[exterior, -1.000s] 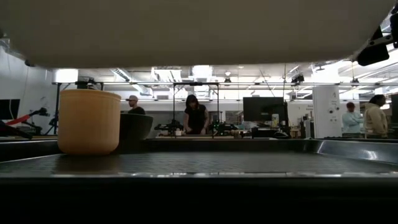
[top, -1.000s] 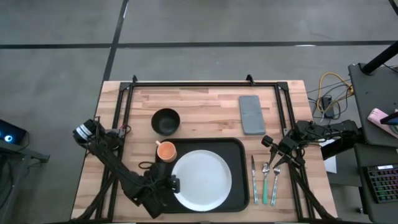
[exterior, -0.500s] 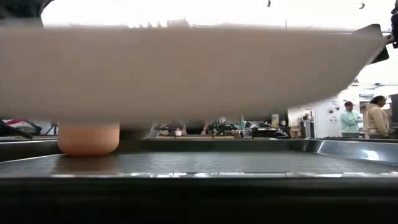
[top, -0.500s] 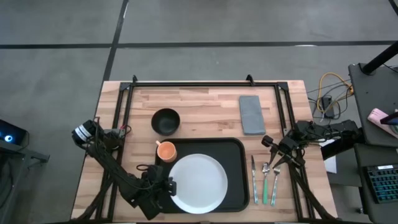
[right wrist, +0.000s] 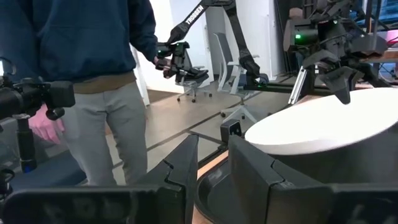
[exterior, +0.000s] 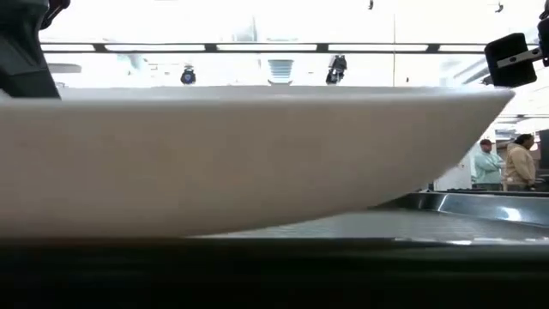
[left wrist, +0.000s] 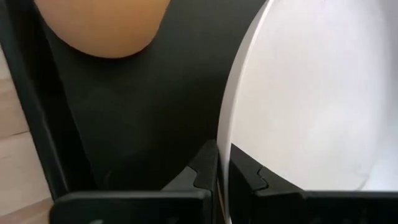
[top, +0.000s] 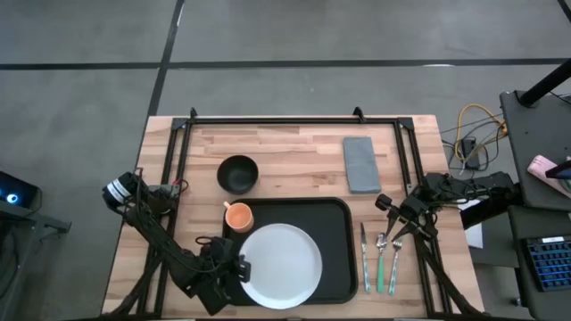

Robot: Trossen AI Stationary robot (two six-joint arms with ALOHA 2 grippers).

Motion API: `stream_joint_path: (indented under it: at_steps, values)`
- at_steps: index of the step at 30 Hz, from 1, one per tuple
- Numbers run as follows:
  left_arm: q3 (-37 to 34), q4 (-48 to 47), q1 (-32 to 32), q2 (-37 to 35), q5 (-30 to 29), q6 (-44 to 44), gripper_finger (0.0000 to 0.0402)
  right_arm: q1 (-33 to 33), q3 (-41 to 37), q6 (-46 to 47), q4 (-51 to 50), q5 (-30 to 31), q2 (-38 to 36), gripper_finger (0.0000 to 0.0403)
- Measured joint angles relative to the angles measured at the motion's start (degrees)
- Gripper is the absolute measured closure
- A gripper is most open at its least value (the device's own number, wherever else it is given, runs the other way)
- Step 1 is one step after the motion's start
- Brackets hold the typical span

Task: Set up tray
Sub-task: Put the white plate to the bottom right of the orange mug on the black tray

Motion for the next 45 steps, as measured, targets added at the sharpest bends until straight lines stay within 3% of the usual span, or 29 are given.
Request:
stream_joint_path:
  at_steps: [45]
  values:
    - [-0.5,-3.3,0.0,-0.1,2.4,-0.4,0.0401,0.0,0.0,0.0,0.0,0.0,0.0,0.0326]
